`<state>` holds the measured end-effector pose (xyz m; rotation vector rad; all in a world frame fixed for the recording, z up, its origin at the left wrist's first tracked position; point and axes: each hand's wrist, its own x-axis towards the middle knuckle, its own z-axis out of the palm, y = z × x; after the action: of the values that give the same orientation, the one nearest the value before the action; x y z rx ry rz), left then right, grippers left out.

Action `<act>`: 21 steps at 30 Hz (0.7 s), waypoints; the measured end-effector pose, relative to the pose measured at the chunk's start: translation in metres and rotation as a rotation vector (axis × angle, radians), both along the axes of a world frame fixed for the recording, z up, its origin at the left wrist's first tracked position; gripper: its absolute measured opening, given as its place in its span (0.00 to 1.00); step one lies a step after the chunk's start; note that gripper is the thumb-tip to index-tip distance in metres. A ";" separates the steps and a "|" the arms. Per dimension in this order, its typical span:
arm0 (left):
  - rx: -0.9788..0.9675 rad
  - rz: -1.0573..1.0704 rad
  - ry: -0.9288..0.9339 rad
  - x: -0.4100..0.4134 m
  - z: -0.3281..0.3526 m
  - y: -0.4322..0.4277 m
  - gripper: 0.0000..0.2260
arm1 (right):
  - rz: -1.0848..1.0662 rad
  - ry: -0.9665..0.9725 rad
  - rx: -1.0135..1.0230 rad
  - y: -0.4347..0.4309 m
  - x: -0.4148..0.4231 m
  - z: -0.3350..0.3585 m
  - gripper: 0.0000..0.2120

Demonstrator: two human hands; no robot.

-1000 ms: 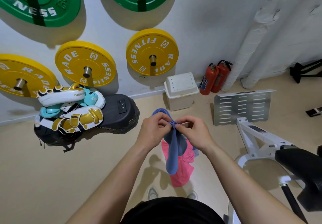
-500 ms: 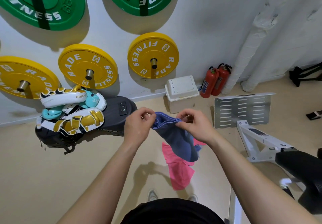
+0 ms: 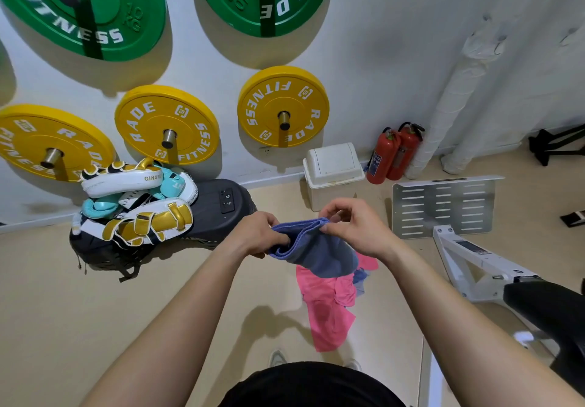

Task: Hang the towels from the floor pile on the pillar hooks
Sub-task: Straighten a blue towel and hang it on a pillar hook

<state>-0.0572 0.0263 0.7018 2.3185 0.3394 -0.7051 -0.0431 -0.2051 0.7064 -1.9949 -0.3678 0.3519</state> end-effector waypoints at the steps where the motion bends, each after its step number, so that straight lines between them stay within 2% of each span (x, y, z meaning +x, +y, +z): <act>1: -0.012 0.010 0.001 0.000 0.000 -0.001 0.06 | 0.001 0.003 -0.007 -0.001 0.001 -0.001 0.07; 6: -0.083 0.037 0.000 -0.001 0.004 0.002 0.06 | -0.003 -0.015 -0.110 -0.008 0.005 -0.012 0.11; 12: -0.189 0.069 0.002 -0.003 0.011 0.012 0.12 | -0.053 -0.051 -0.306 -0.017 0.004 -0.035 0.14; 16: -0.182 0.039 -0.081 -0.007 0.016 0.007 0.11 | -0.062 -0.033 -0.301 -0.014 0.003 -0.041 0.12; 21: -0.108 0.068 -0.191 -0.008 0.007 0.004 0.11 | -0.104 0.015 -0.192 -0.018 0.008 -0.037 0.09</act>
<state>-0.0648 0.0301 0.7083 2.2386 0.2844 -0.4527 -0.0350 -0.2233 0.6693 -2.1886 -0.2266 0.3464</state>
